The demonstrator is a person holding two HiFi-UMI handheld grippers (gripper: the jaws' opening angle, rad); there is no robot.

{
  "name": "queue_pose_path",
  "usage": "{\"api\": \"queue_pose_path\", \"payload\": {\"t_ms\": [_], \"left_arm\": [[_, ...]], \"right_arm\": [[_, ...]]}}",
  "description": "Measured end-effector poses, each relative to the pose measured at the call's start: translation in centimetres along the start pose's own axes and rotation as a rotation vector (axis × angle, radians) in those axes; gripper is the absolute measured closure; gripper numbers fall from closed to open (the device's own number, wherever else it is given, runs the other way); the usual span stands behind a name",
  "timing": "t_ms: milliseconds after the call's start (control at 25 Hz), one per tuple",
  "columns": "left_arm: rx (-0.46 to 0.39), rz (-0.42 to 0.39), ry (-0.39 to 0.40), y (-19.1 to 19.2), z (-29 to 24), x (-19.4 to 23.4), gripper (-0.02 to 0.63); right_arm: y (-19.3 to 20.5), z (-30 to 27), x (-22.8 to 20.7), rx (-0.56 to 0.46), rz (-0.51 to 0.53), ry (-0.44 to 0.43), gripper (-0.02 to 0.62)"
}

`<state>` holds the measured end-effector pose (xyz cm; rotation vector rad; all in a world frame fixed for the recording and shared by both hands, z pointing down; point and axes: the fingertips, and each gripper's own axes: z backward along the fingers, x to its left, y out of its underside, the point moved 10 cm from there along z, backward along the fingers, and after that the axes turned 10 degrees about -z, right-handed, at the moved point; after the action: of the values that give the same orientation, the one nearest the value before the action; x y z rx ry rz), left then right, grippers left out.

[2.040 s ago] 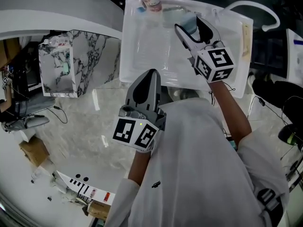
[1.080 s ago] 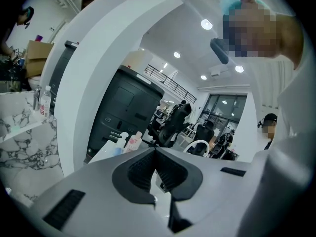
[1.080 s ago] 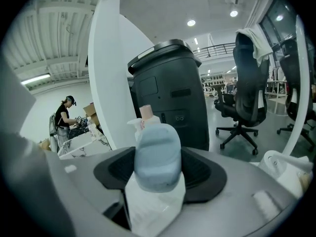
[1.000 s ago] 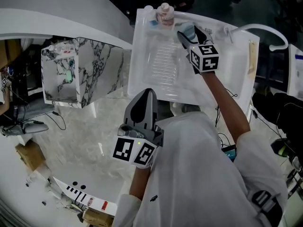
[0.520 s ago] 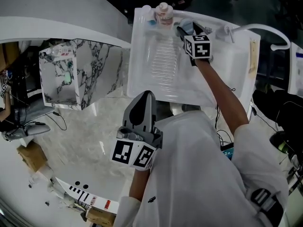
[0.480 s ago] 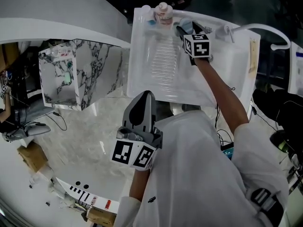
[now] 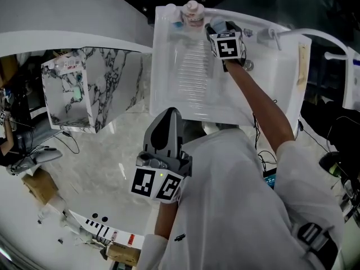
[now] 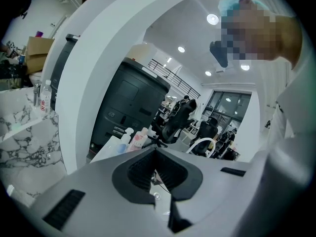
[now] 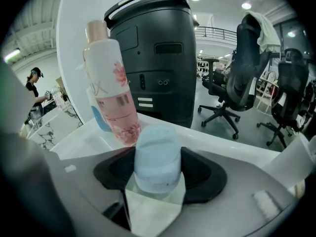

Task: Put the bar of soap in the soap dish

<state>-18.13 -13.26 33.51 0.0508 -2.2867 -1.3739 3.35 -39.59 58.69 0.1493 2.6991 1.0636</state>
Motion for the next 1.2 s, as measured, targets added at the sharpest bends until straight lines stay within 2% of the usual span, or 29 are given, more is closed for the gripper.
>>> {"api": "queue_pose_path", "payload": {"t_ms": [120, 280, 520, 760, 1200], "left_arm": [[0.004, 0.006, -0.006, -0.2, -0.1, 0.5, 0.606], [0.009, 0.016, -0.018, -0.2, -0.2, 1.1, 0.606], [0.015, 0.023, -0.034, -0.5, -0.2, 2.0, 0.606], [0.011, 0.024, -0.042, -0.6, 0.0, 2.3, 0.606], [-0.004, 0.026, -0.045, -0.3, 0.7, 2.4, 0.606]], "right_arm": [[0.1, -0.6, 0.4, 0.031, 0.008, 0.03, 0.296], [-0.1, -1.3, 0.1, 0.019, -0.005, 0.063, 0.296], [-0.6, -2.0, 0.1, -0.033, -0.103, 0.14, 0.296], [-0.5, -2.2, 0.4, -0.064, -0.149, 0.238, 0.295], [-0.6, -1.4, 0.2, -0.092, -0.168, 0.214, 0.287]]}}
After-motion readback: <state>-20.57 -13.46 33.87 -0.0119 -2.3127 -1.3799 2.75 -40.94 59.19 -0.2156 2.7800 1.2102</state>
